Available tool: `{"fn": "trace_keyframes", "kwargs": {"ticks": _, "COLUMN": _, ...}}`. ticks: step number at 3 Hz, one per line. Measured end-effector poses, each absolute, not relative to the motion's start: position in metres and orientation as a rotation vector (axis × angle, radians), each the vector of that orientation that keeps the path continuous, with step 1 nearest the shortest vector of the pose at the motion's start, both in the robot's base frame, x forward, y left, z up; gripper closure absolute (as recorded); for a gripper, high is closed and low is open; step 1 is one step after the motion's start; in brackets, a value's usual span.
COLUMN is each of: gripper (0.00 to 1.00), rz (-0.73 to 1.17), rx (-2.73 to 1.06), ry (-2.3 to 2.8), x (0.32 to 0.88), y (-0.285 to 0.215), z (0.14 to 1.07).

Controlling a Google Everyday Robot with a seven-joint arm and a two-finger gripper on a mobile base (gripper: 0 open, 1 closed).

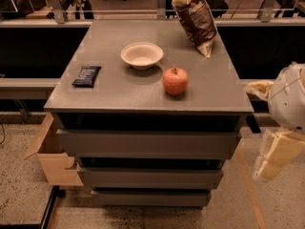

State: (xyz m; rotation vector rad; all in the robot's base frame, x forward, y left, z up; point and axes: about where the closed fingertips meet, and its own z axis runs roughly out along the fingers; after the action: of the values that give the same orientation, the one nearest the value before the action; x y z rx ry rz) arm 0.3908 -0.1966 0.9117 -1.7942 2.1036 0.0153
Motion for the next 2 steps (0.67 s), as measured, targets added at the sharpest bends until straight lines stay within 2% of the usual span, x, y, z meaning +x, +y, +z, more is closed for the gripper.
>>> {"fn": "trace_keyframes", "kwargs": {"ticks": 1, "gripper": 0.0, "rz": 0.109, "rx": -1.887, "ry": 2.06, "x": 0.3793, "y": -0.1697, "z": 0.8443}}
{"fn": "trace_keyframes", "kwargs": {"ticks": 2, "gripper": 0.0, "rz": 0.109, "rx": -1.887, "ry": 2.06, "x": 0.3793, "y": -0.1697, "z": 0.8443}}
